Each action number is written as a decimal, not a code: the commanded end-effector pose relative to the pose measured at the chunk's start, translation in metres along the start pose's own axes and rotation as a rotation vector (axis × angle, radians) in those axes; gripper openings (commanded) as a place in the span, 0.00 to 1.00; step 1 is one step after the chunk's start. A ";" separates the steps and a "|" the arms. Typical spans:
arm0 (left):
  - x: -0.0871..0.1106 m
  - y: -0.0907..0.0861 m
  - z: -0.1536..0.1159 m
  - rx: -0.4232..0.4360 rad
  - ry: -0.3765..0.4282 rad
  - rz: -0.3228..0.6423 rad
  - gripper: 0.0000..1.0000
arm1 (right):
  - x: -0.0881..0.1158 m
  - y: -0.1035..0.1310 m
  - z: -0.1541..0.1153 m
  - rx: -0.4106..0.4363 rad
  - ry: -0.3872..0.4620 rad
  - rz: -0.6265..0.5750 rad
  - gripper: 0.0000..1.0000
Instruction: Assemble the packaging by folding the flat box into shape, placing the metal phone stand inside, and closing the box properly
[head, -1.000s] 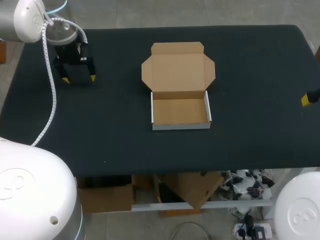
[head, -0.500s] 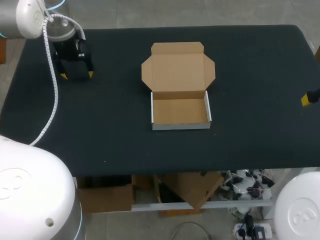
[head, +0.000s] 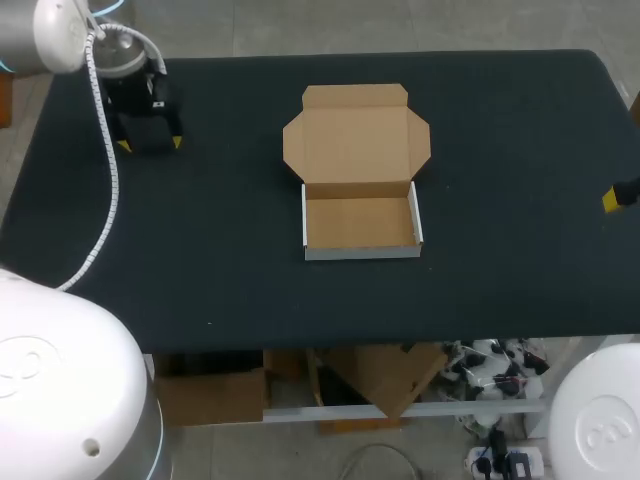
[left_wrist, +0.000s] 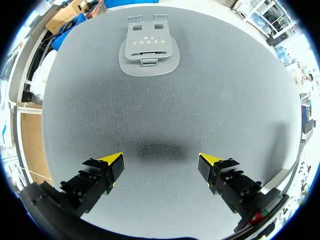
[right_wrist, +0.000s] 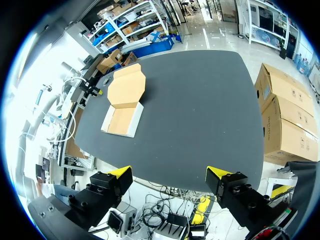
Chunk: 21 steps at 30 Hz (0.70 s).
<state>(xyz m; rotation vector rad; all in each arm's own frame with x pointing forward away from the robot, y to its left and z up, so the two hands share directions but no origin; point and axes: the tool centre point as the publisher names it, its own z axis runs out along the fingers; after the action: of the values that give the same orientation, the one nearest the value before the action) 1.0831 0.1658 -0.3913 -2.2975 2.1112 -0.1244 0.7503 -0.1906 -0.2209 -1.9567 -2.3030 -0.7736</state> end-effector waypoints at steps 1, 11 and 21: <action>-0.003 -0.009 0.003 -0.011 0.001 0.001 1.00 | 0.000 -0.001 -0.001 0.001 0.000 0.000 1.00; -0.009 -0.023 0.003 -0.010 0.002 0.012 1.00 | 0.000 -0.001 -0.001 0.001 0.000 0.000 1.00; -0.009 -0.023 0.003 -0.010 0.002 0.012 1.00 | 0.000 -0.001 -0.001 0.001 0.000 0.000 1.00</action>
<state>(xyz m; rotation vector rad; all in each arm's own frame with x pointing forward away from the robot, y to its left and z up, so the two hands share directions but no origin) 1.1035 0.1760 -0.3924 -2.2891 2.1290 -0.1223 0.7503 -0.1906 -0.2210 -1.9566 -2.3030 -0.7737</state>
